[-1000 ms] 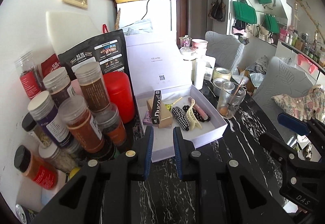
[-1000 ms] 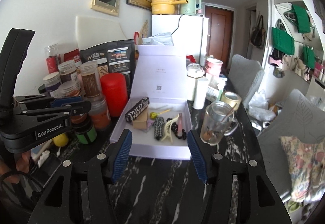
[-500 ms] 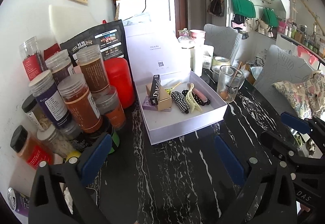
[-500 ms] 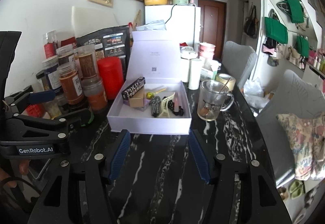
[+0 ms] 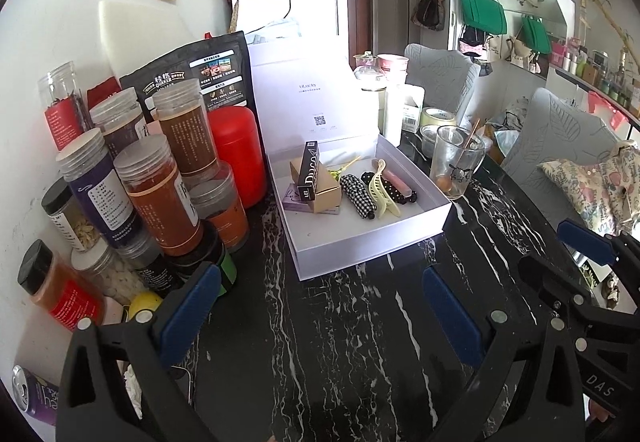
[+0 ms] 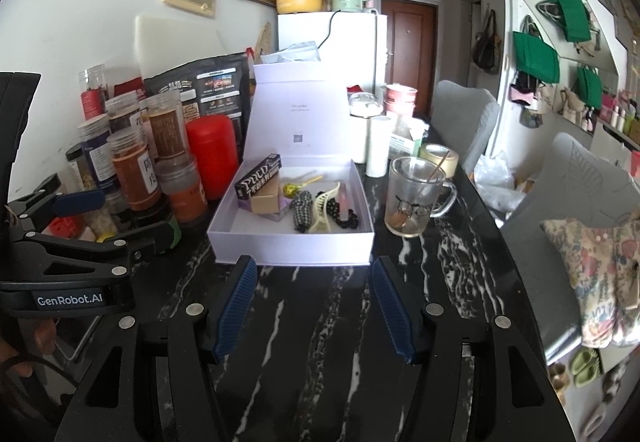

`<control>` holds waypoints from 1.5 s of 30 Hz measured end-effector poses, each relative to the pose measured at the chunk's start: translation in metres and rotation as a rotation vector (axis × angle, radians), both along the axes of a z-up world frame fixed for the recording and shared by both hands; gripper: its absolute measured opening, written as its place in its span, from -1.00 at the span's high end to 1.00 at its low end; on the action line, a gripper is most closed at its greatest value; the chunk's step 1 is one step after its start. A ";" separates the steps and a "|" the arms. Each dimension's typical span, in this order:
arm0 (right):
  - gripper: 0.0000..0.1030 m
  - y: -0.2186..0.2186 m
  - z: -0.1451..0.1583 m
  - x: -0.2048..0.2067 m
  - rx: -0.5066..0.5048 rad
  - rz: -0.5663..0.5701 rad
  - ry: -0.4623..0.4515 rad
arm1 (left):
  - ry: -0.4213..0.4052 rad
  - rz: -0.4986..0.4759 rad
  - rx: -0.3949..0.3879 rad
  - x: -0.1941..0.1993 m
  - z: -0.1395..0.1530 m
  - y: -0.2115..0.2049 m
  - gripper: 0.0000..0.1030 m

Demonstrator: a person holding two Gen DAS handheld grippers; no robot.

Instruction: Organize rigid objects

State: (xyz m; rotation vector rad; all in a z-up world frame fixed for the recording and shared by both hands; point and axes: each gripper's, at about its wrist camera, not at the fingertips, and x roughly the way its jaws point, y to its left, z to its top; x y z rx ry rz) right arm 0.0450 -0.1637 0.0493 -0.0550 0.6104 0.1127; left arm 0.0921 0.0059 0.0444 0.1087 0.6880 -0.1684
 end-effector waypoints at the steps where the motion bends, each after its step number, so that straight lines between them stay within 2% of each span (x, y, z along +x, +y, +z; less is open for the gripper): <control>1: -0.19 0.000 0.000 0.000 0.000 0.002 0.001 | 0.001 -0.001 -0.002 0.000 0.000 0.000 -1.00; 14: -0.19 -0.005 0.000 -0.003 0.008 -0.018 0.006 | 0.021 -0.021 -0.021 0.001 -0.002 -0.004 -1.00; 45: -0.19 -0.015 -0.002 -0.009 0.029 -0.038 0.006 | 0.013 0.013 0.011 -0.005 -0.001 -0.006 -1.00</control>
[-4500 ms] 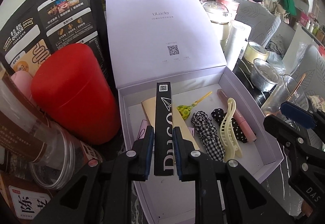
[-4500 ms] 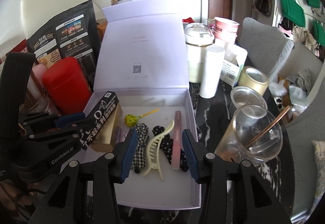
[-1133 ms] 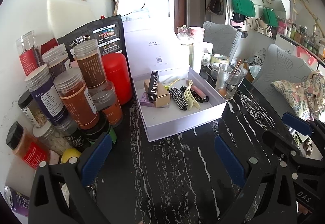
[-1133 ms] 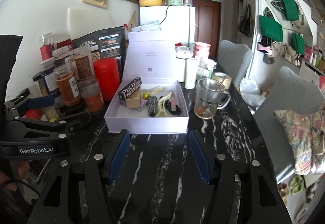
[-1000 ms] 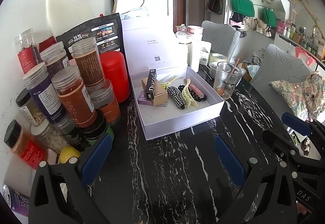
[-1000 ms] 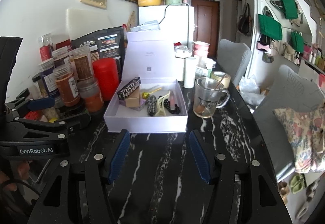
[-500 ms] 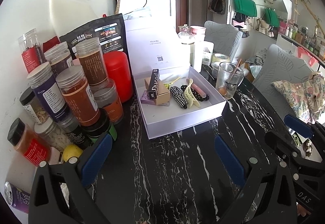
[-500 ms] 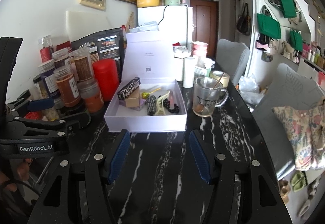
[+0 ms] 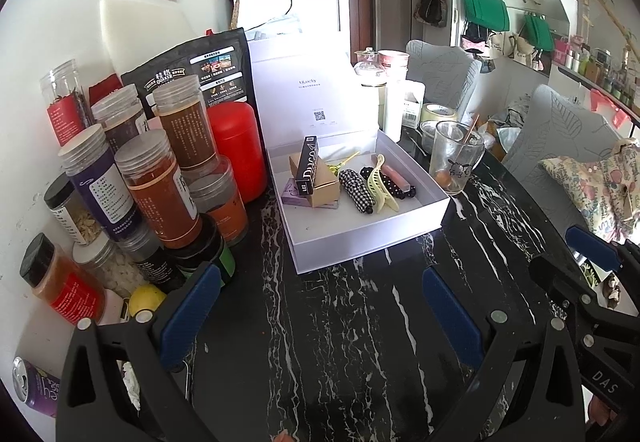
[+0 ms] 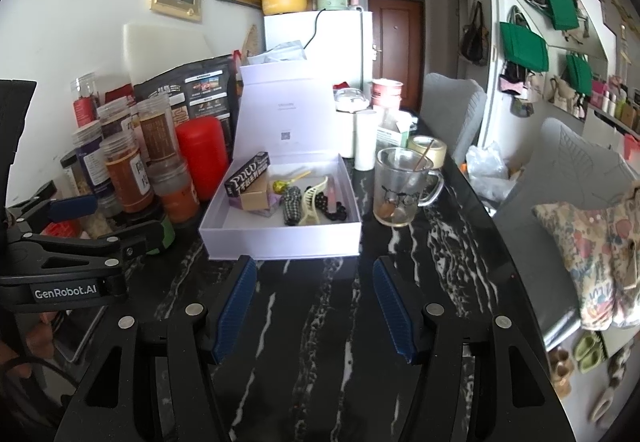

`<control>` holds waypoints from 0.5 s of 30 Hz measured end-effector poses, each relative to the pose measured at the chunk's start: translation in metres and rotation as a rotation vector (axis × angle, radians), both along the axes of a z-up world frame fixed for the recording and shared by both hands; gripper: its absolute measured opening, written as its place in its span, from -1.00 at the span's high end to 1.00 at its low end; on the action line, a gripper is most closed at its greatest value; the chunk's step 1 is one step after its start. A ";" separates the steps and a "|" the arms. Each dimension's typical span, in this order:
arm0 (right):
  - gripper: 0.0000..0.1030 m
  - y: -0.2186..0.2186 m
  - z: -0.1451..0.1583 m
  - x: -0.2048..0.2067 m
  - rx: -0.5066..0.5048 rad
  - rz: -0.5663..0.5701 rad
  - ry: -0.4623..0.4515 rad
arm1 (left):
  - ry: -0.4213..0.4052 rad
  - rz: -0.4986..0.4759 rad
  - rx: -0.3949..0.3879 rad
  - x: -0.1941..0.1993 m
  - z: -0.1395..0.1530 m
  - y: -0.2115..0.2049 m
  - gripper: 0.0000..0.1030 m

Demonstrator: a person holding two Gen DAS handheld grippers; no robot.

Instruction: Organize rigid objects

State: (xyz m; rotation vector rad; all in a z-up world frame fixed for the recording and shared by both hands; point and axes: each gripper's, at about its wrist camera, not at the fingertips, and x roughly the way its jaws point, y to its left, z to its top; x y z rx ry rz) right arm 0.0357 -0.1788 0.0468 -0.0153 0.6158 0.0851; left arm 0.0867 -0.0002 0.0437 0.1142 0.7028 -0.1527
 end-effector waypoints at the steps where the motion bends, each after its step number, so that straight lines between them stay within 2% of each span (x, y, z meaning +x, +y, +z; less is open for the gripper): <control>1: -0.19 0.000 0.000 0.000 0.000 0.001 0.000 | 0.000 0.000 0.002 0.000 0.000 0.000 -1.00; 15: -0.24 -0.004 -0.005 0.002 0.002 -0.003 0.011 | -0.012 -0.009 0.033 -0.002 -0.002 -0.005 -1.00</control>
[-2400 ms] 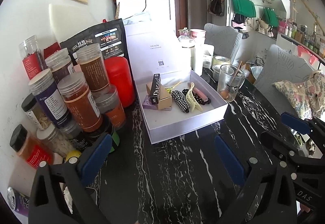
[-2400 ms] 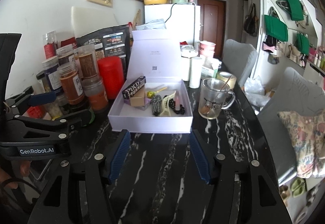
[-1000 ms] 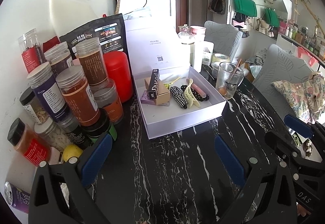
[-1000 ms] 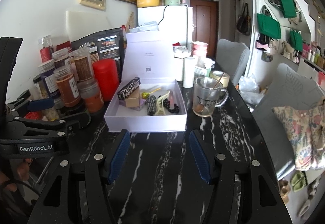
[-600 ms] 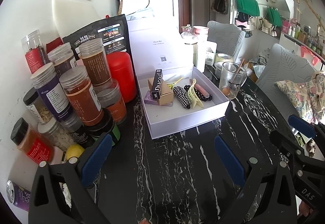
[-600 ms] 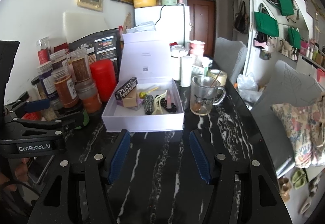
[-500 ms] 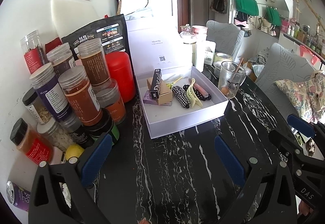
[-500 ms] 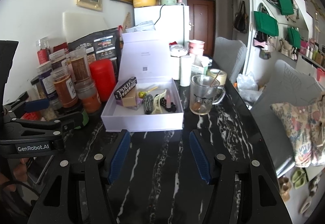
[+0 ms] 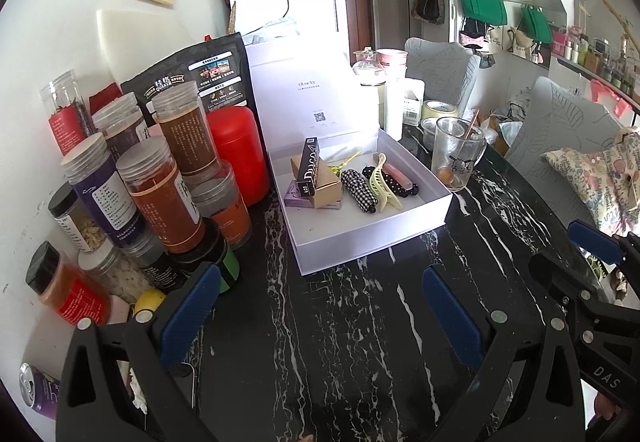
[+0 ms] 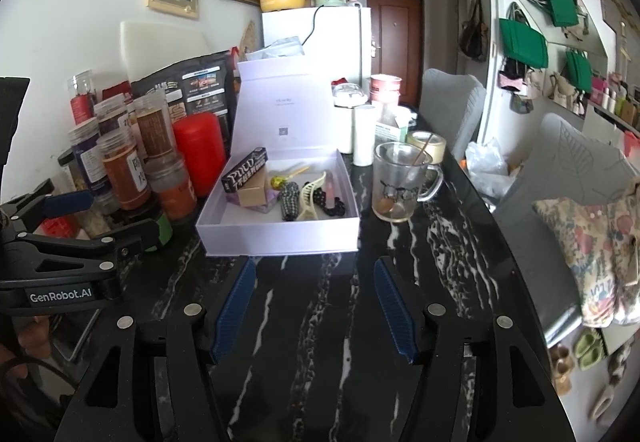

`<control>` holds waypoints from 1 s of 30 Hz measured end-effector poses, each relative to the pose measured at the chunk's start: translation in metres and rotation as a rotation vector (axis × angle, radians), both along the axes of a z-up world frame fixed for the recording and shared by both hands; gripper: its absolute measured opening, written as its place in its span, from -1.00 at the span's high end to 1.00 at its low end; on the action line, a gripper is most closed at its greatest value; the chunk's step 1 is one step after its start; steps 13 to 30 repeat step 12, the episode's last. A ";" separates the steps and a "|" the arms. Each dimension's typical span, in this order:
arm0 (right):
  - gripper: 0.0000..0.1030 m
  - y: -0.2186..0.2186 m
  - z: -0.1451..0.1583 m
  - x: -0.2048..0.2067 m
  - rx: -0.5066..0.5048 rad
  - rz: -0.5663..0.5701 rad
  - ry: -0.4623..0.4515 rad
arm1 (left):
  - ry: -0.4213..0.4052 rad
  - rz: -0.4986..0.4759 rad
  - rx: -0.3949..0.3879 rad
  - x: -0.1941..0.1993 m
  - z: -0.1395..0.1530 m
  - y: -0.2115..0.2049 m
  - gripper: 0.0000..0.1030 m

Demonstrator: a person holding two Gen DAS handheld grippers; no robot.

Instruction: Organize rigid objects

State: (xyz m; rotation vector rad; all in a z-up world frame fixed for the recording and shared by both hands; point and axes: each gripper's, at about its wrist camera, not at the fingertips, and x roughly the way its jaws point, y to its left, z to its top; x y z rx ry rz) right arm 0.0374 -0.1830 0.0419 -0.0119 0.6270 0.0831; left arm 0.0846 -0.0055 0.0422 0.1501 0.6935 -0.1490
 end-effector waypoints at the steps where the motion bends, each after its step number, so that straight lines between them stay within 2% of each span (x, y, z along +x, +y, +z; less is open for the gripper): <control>1: -0.24 -0.001 0.000 0.000 0.001 0.000 0.001 | 0.005 -0.003 -0.003 0.000 -0.001 0.000 -1.00; 30: -0.24 -0.002 -0.004 0.001 0.005 -0.002 0.009 | 0.023 -0.013 -0.017 0.001 -0.005 0.001 -1.00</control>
